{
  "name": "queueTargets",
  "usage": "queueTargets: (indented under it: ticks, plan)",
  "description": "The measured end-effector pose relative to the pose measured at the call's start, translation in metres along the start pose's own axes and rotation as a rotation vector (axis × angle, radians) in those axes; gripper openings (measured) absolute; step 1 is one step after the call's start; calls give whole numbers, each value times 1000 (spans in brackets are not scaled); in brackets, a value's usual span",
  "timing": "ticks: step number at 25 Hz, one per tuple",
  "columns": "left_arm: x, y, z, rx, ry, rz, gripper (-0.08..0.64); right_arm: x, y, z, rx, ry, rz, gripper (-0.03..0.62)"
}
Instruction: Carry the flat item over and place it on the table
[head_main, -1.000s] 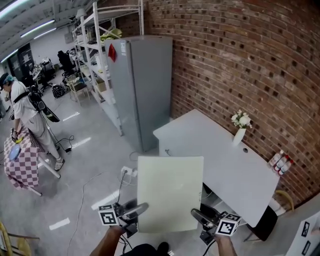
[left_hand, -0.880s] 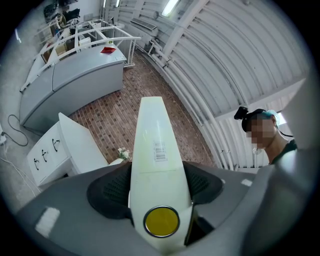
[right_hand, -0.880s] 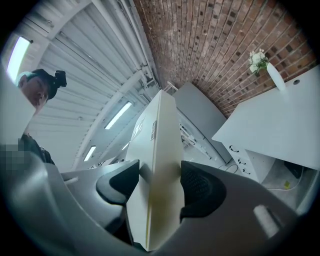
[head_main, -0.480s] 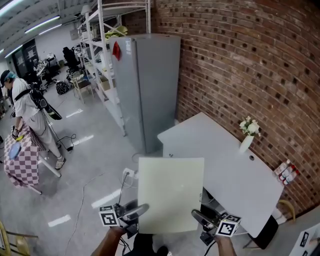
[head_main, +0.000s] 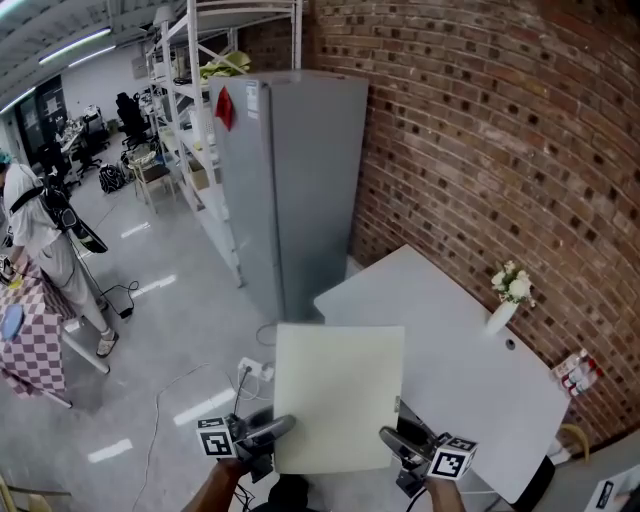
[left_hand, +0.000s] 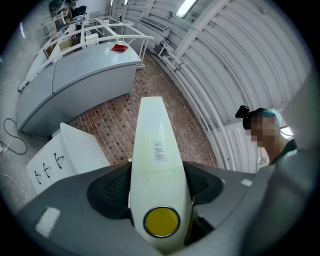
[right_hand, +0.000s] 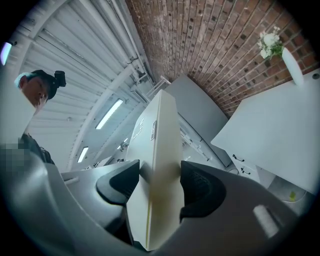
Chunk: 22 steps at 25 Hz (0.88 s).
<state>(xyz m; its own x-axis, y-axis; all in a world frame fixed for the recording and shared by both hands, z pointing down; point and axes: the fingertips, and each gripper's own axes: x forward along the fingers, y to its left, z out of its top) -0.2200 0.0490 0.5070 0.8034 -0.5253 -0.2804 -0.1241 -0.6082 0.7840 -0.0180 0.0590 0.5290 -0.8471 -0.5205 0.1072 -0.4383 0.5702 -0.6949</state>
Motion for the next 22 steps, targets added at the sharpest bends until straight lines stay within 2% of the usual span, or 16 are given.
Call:
queueTargets:
  ticks: [5, 13, 19, 22]
  plan:
    - [19, 36, 50, -12, 34, -14, 311, 44, -19, 32, 9, -19, -25, 244]
    - [36, 89, 106, -32, 102, -42, 311, 99, -48, 57, 14, -60, -102, 242]
    - [63, 110, 120, -59, 163, -81, 311, 106, -60, 72, 47, -142, -111, 242]
    - [80, 120, 122, -93, 194, -100, 313, 99, -67, 83, 39, -170, -172, 242]
